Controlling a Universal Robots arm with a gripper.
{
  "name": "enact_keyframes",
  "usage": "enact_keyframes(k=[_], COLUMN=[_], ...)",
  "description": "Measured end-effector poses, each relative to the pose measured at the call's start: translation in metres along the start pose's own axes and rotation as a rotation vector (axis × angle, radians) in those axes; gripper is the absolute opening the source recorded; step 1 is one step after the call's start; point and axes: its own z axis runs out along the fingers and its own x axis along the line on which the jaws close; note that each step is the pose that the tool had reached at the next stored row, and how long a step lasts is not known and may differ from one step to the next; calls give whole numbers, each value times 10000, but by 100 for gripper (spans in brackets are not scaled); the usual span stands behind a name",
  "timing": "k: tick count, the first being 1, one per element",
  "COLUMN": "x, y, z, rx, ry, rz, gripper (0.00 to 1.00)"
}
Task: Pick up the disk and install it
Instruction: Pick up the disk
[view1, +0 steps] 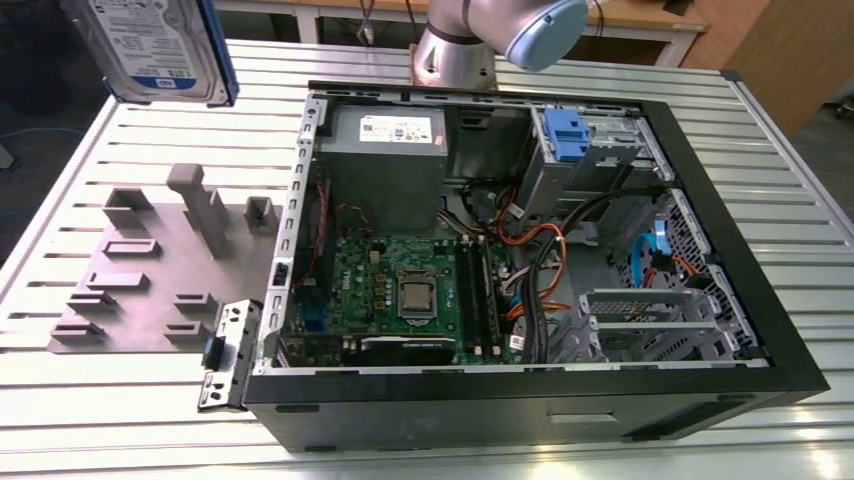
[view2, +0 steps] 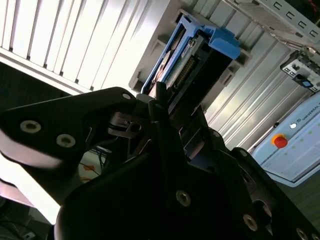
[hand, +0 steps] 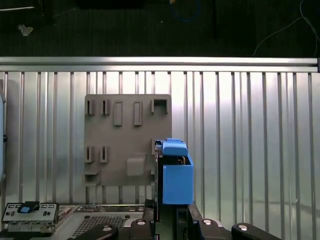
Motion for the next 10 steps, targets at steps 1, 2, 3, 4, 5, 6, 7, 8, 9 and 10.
enact_keyframes(k=[1,2,3,4,5,6,7,8,9,10], x=[-1,-1,-2,-3,-3,-4,-5,-6,-6,-7], y=[-33,-66,-101,-138,-174,-215,-252,-287,-323,-358], z=[0,1,1,2,2,4,4,5,4,5], rx=[0,0,-1,-1,-1,0,-1,-1,-2,-2], ry=[0,0,1,0,1,0,0,0,1,1], rz=[0,0,0,0,-1,-1,-1,0,0,0], gripper=[35,35,35,35,35,35,35,35,35,35])
